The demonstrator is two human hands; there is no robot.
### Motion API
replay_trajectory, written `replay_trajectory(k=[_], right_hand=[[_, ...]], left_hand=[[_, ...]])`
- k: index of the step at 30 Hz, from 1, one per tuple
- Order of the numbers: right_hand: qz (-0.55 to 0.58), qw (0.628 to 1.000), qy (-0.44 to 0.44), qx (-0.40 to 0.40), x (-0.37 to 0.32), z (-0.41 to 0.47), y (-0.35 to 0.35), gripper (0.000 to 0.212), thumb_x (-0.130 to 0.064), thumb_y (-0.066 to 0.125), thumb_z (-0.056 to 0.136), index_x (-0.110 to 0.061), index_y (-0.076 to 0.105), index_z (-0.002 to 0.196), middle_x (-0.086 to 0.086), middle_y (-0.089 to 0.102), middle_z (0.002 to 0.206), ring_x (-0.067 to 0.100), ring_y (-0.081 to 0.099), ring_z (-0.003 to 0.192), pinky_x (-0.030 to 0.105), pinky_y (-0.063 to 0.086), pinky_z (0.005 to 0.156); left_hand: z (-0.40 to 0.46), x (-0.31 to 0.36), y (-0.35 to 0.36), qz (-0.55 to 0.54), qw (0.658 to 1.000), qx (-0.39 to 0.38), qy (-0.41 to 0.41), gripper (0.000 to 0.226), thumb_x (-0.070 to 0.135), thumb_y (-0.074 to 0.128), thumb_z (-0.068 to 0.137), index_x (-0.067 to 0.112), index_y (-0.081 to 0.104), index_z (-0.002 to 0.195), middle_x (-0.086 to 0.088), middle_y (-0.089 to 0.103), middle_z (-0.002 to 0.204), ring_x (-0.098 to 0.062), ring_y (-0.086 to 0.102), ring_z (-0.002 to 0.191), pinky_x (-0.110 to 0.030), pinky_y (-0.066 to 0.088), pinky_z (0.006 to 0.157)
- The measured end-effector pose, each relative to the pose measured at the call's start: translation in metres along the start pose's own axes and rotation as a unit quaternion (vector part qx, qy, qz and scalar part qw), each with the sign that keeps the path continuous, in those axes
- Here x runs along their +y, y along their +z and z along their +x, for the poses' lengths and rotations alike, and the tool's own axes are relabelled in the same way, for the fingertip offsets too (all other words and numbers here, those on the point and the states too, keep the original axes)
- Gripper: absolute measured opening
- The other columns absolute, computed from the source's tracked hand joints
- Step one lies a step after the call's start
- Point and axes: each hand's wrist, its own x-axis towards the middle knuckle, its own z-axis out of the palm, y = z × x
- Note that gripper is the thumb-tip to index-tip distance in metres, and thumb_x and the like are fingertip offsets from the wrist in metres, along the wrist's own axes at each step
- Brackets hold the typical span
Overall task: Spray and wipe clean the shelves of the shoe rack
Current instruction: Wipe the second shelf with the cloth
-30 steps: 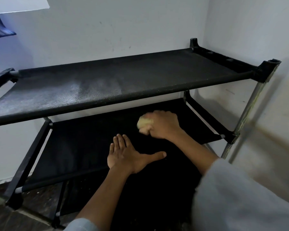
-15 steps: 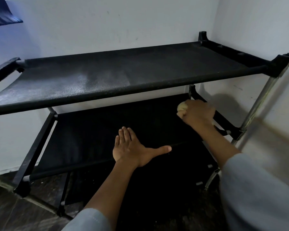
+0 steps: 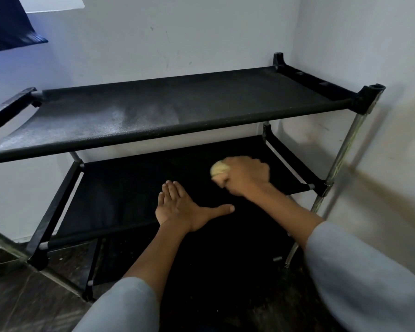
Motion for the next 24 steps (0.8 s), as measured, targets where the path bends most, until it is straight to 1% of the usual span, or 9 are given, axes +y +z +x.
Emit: replay_trajectory(k=[4, 8, 10, 12, 14, 16, 19, 22, 24], right_hand=[[-0.063, 0.985, 0.154, 0.046, 0.060, 0.008, -0.008, 0.038, -0.035, 0.061, 0.084, -0.019, 0.057, 0.118, 0.008, 0.062, 0.107, 0.028, 0.060, 0.099, 0.035, 0.042, 0.073], [-0.114, 0.972, 0.201, 0.045, 0.047, 0.016, 0.001, 0.039, -0.041, 0.062, 0.086, -0.015, 0.060, 0.114, 0.007, 0.063, 0.100, 0.020, 0.057, 0.080, 0.027, 0.037, 0.060], [-0.087, 0.979, 0.179, 0.034, 0.022, 0.017, 0.007, 0.044, -0.049, 0.066, 0.081, -0.017, 0.062, 0.110, 0.005, 0.064, 0.097, 0.020, 0.053, 0.075, 0.025, 0.037, 0.059], [-0.026, 0.996, 0.079, 0.023, -0.003, 0.013, 0.014, 0.047, -0.055, 0.066, 0.076, -0.024, 0.061, 0.112, 0.002, 0.063, 0.097, 0.020, 0.053, 0.077, 0.027, 0.037, 0.064], [0.011, 0.998, -0.059, -0.010, -0.019, 0.002, 0.018, 0.052, -0.050, 0.066, 0.076, -0.035, 0.055, 0.124, 0.000, 0.063, 0.103, 0.020, 0.054, 0.081, 0.027, 0.035, 0.066], [0.040, 0.989, -0.137, -0.042, -0.015, -0.005, 0.012, 0.060, -0.039, 0.066, 0.077, -0.045, 0.046, 0.134, -0.002, 0.063, 0.112, 0.021, 0.059, 0.091, 0.026, 0.036, 0.068], [0.043, 0.990, -0.112, -0.069, 0.023, 0.000, -0.001, 0.064, -0.035, 0.066, 0.078, -0.051, 0.041, 0.135, -0.005, 0.062, 0.115, 0.019, 0.058, 0.092, 0.027, 0.039, 0.069], [-0.041, 0.998, -0.026, -0.033, 0.065, 0.011, -0.004, 0.062, -0.030, 0.062, 0.082, -0.043, 0.040, 0.139, 0.000, 0.060, 0.118, 0.023, 0.058, 0.104, 0.033, 0.047, 0.080], [-0.047, 0.999, -0.005, -0.002, 0.074, 0.029, -0.001, 0.056, -0.026, 0.061, 0.084, -0.035, 0.045, 0.137, 0.003, 0.061, 0.120, 0.025, 0.058, 0.107, 0.039, 0.049, 0.089]], left_hand=[[0.004, -0.003, 0.001, -0.001, 1.000, -0.003, 0.000, 0.168, 0.106, 0.024, 0.019, 0.005, -0.015, 0.147, -0.012, -0.019, 0.156, -0.023, -0.015, 0.145, -0.037, -0.005, 0.115], [0.006, -0.004, 0.003, 0.006, 1.000, -0.001, 0.001, 0.168, 0.106, 0.024, 0.019, 0.005, -0.015, 0.147, -0.011, -0.018, 0.157, -0.023, -0.014, 0.145, -0.037, -0.005, 0.115], [0.006, -0.004, 0.003, 0.007, 1.000, 0.000, 0.001, 0.167, 0.106, 0.024, 0.020, 0.005, -0.015, 0.147, -0.012, -0.018, 0.157, -0.023, -0.014, 0.145, -0.036, -0.005, 0.116], [0.004, -0.002, 0.002, 0.004, 1.000, -0.003, 0.001, 0.168, 0.105, 0.025, 0.019, 0.004, -0.016, 0.147, -0.012, -0.019, 0.156, -0.022, -0.015, 0.145, -0.036, -0.006, 0.116], [0.004, -0.001, 0.000, -0.001, 1.000, -0.011, 0.003, 0.170, 0.103, 0.025, 0.015, 0.004, -0.015, 0.147, -0.013, -0.019, 0.156, -0.022, -0.015, 0.145, -0.037, -0.005, 0.117], [0.003, 0.000, 0.000, -0.004, 1.000, -0.011, 0.002, 0.167, 0.102, 0.031, 0.021, 0.004, -0.015, 0.148, -0.013, -0.018, 0.156, -0.022, -0.016, 0.145, -0.037, -0.005, 0.117], [0.004, -0.002, 0.001, -0.004, 1.000, -0.006, 0.001, 0.164, 0.103, 0.034, 0.025, 0.005, -0.015, 0.148, -0.012, -0.019, 0.156, -0.021, -0.016, 0.145, -0.036, -0.006, 0.116], [0.011, -0.006, 0.001, -0.008, 1.000, -0.021, 0.008, 0.166, 0.104, 0.032, 0.022, 0.006, -0.016, 0.147, -0.011, -0.022, 0.156, -0.023, -0.018, 0.144, -0.037, -0.007, 0.115], [0.014, -0.007, 0.002, -0.012, 1.000, -0.026, 0.008, 0.167, 0.105, 0.031, 0.021, 0.007, -0.017, 0.147, -0.011, -0.023, 0.155, -0.023, -0.019, 0.144, -0.038, -0.008, 0.115]])
